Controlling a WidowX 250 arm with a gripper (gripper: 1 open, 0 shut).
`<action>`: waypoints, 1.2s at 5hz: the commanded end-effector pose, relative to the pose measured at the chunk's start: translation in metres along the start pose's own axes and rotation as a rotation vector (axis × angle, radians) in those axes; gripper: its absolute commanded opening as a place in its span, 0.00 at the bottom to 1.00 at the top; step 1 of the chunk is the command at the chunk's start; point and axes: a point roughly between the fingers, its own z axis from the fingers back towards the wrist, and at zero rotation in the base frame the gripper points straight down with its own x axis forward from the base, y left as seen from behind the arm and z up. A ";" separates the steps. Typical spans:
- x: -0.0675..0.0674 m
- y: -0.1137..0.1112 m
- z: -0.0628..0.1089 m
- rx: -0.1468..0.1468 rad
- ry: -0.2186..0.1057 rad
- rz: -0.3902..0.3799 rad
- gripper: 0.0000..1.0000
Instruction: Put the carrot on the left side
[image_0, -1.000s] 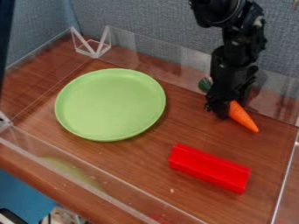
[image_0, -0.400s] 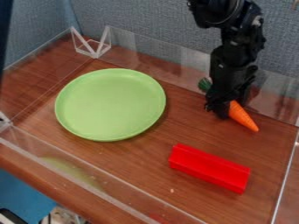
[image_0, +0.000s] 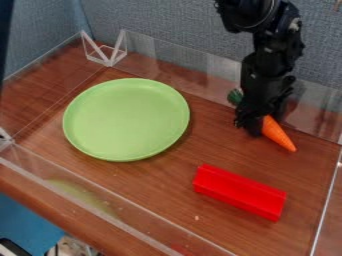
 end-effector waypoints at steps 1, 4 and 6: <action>-0.016 0.000 0.004 0.004 0.017 -0.034 0.00; -0.007 -0.005 0.005 0.024 0.033 -0.041 0.00; 0.002 -0.004 0.006 0.027 0.050 -0.029 0.00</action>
